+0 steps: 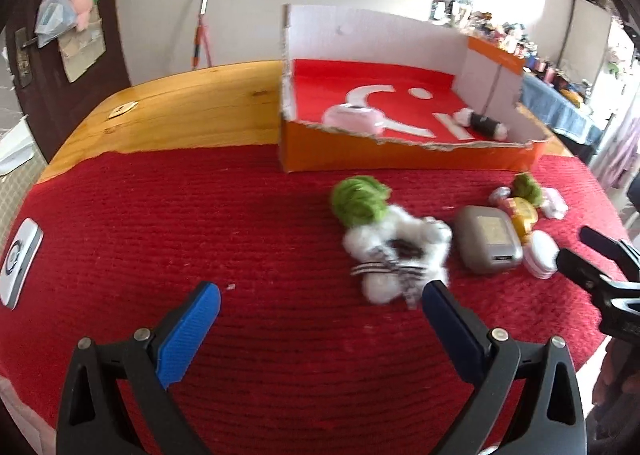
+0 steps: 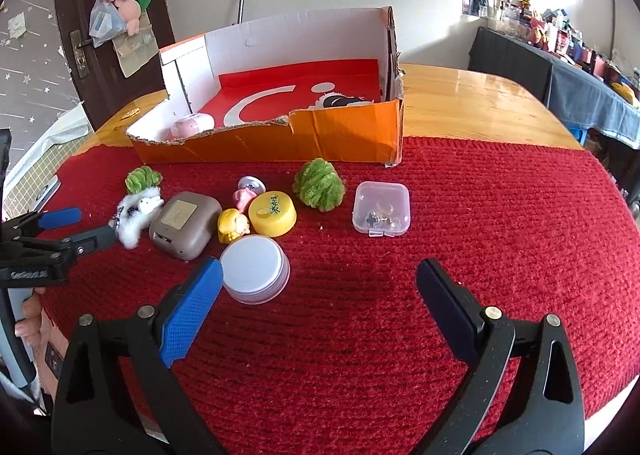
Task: Organize objects
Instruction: 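Grasp the white plush sheep with the left tool while the right tool grasps the white round container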
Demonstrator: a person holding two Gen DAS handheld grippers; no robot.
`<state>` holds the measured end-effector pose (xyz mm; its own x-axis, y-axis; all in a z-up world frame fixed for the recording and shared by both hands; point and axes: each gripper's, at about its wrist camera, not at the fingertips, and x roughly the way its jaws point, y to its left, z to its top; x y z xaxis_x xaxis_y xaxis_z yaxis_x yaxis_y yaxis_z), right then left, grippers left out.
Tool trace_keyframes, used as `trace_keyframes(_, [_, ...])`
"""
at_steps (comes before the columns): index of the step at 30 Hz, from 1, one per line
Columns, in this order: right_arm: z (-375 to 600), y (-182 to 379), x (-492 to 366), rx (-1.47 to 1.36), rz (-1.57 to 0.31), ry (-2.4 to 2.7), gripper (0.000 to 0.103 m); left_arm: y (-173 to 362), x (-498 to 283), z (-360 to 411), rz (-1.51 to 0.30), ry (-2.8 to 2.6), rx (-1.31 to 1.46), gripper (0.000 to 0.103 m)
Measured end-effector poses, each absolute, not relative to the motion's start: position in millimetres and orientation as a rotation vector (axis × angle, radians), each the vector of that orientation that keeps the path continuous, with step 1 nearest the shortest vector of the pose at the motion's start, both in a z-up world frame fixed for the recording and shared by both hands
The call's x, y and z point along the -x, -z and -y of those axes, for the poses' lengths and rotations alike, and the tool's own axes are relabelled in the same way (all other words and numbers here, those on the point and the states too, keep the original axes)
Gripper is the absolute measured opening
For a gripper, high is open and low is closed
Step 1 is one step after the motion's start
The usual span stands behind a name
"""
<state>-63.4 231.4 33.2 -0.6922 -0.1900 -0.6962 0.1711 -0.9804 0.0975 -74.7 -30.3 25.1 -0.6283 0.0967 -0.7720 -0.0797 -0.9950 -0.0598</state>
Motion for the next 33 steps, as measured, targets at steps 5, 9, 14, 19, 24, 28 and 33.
trace_keyframes(5, [-231.4, -33.2, 66.0, -1.129, 0.075, 2.698, 0.099, -21.5, 82.3, 10.2, -0.008, -2.7, 1.298, 0.103])
trace_keyframes(9, [-229.3, -32.2, 66.7, -1.139, 0.056, 2.702, 0.099, -14.2, 91.3, 6.0, -0.05, -2.724, 1.316, 0.103])
trace_keyframes(14, [-230.4, -30.2, 66.1, -1.149, 0.059, 2.696, 0.099, -15.7, 86.7, 22.8, -0.073, -2.77, 1.314, 0.103])
trace_keyframes(19, [-226.8, -28.9, 67.2, -1.144, 0.08, 2.668, 0.099, -18.5, 85.1, 28.2, -0.044, -2.733, 1.303, 0.103])
trace_keyframes(24, [-219.8, -26.5, 66.8, -1.144, 0.02, 2.664, 0.099, -17.3, 89.7, 19.4, -0.068, -2.7, 1.289, 0.101])
trace_keyframes(28, [-218.2, -25.7, 66.3, -1.131, -0.01, 2.663, 0.099, -16.4, 92.6, 16.4, -0.055, -2.686, 1.268, 0.092])
trace_keyframes(33, [-209.6, -22.6, 65.0, -1.109, -0.09, 2.68, 0.097, -17.6, 89.7, 13.9, -0.06, -2.669, 1.231, 0.079])
